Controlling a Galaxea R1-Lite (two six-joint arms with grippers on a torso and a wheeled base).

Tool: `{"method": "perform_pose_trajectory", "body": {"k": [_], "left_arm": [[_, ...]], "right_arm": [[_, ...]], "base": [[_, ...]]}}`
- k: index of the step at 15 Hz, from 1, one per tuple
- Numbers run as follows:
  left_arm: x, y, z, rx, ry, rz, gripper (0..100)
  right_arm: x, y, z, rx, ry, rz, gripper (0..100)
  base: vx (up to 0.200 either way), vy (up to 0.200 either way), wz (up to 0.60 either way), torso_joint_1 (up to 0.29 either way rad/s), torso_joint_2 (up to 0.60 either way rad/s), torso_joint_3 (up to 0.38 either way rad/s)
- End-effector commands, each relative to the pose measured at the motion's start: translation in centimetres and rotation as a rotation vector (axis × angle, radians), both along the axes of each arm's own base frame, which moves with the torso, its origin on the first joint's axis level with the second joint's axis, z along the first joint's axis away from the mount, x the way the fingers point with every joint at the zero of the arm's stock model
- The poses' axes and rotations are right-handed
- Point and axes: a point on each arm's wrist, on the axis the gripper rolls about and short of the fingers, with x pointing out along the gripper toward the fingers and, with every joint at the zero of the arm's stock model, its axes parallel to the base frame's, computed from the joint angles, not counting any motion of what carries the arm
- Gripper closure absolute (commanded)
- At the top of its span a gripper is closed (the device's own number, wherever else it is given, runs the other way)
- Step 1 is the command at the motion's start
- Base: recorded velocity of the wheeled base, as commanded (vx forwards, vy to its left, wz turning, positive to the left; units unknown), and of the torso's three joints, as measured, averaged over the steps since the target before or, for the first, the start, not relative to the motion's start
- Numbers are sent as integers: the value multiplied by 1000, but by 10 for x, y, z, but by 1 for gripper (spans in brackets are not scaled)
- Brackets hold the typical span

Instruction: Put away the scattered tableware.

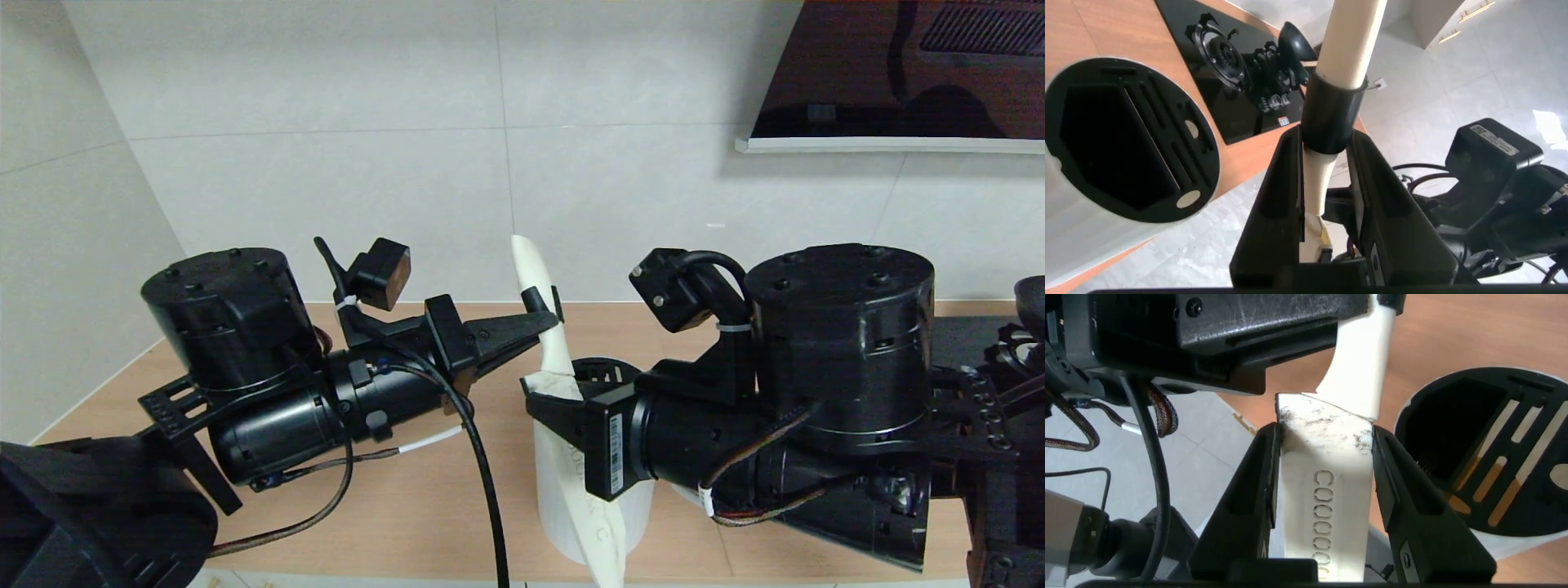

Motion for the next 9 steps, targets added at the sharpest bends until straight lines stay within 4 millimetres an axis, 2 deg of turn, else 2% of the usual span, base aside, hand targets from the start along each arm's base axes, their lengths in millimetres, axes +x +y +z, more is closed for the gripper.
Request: {"method": "perform_pose_trajectory", "body": {"k": [1, 2, 9], "left_arm": [[-1, 1, 2, -3, -5, 0, 100], [-1, 0, 1, -3, -3, 0, 100], [3, 2, 5, -12, -17, 57, 100]], "right_arm": [[0, 0, -1, -2, 1, 1, 100], [0, 0, 0, -1, 0, 1, 0], [1, -4, 4, 11, -7, -10, 0]], "base": [[0, 0, 0, 0, 0, 0], [0, 0, 0, 0, 0, 0], [0, 0, 0, 0, 0, 0]]}}
